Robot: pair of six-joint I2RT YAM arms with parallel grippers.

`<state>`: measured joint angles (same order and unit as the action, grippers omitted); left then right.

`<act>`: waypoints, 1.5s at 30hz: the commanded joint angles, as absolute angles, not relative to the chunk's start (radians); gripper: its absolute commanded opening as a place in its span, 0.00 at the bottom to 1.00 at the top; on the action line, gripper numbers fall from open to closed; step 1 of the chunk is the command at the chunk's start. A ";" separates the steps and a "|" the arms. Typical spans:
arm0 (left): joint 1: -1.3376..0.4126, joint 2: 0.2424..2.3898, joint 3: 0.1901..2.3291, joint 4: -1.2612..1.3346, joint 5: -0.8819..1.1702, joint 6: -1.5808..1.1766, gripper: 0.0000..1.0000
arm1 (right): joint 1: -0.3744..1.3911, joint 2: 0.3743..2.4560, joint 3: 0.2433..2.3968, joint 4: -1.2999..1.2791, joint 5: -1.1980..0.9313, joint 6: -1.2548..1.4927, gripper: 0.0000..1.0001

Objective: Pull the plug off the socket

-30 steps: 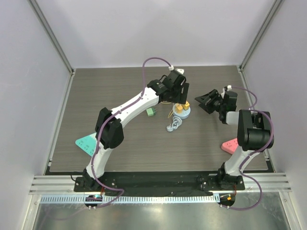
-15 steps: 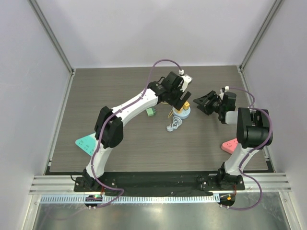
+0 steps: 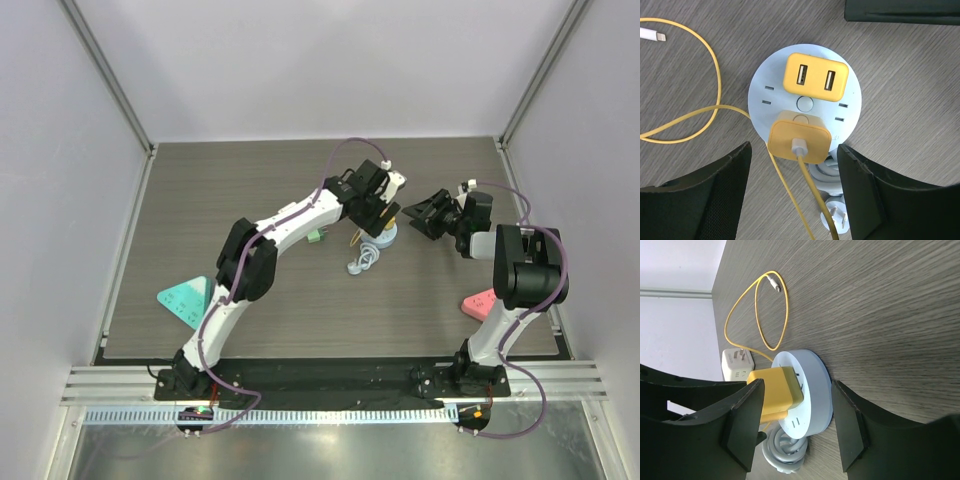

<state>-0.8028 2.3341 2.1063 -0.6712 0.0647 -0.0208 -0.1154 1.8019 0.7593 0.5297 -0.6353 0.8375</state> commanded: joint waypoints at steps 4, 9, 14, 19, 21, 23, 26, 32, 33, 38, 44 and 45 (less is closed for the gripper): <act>-0.798 2.339 2.158 -0.644 0.087 -0.032 0.68 | -0.114 1.761 0.801 0.398 -0.595 0.781 0.61; -0.798 2.349 2.151 -0.624 0.094 -0.044 0.59 | -0.112 1.769 0.831 0.272 -0.574 0.736 0.89; -0.798 2.359 2.152 -0.611 0.118 -0.060 0.56 | -0.127 1.683 0.757 0.342 -0.538 0.765 1.00; -0.798 2.365 2.149 -0.611 0.132 -0.064 0.51 | -0.164 1.715 0.661 0.589 -0.619 0.940 1.00; -0.798 2.368 2.149 -0.611 0.135 -0.066 0.50 | -0.166 1.704 0.658 0.588 -0.638 0.921 1.00; -0.799 2.372 2.149 -0.609 0.135 -0.069 0.45 | -0.164 1.677 0.658 0.533 -0.608 0.882 1.00; -0.798 2.378 2.151 -0.611 0.138 -0.077 0.36 | -0.163 1.648 0.670 0.450 -0.578 0.825 0.98; -0.790 2.370 2.155 -0.604 0.118 -0.123 0.14 | -0.129 1.707 0.724 0.425 -0.603 0.813 0.87; -0.782 2.367 2.157 -0.603 0.111 -0.138 0.00 | -0.114 1.718 0.733 0.422 -0.606 0.810 0.83; -0.752 2.326 2.105 -0.539 0.123 -0.230 0.00 | -0.084 1.784 0.768 0.423 -0.626 0.815 0.59; -0.735 2.313 2.074 -0.494 0.135 -0.278 0.00 | -0.081 1.760 0.762 0.431 -0.632 0.804 0.66; -0.735 2.312 2.072 -0.492 0.135 -0.284 0.00 | -0.080 1.759 0.762 0.431 -0.635 0.802 0.67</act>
<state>-0.7437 2.3608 2.0880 -0.5335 0.1215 -0.2363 -0.0814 1.7866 0.7429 0.4107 -0.6167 0.8211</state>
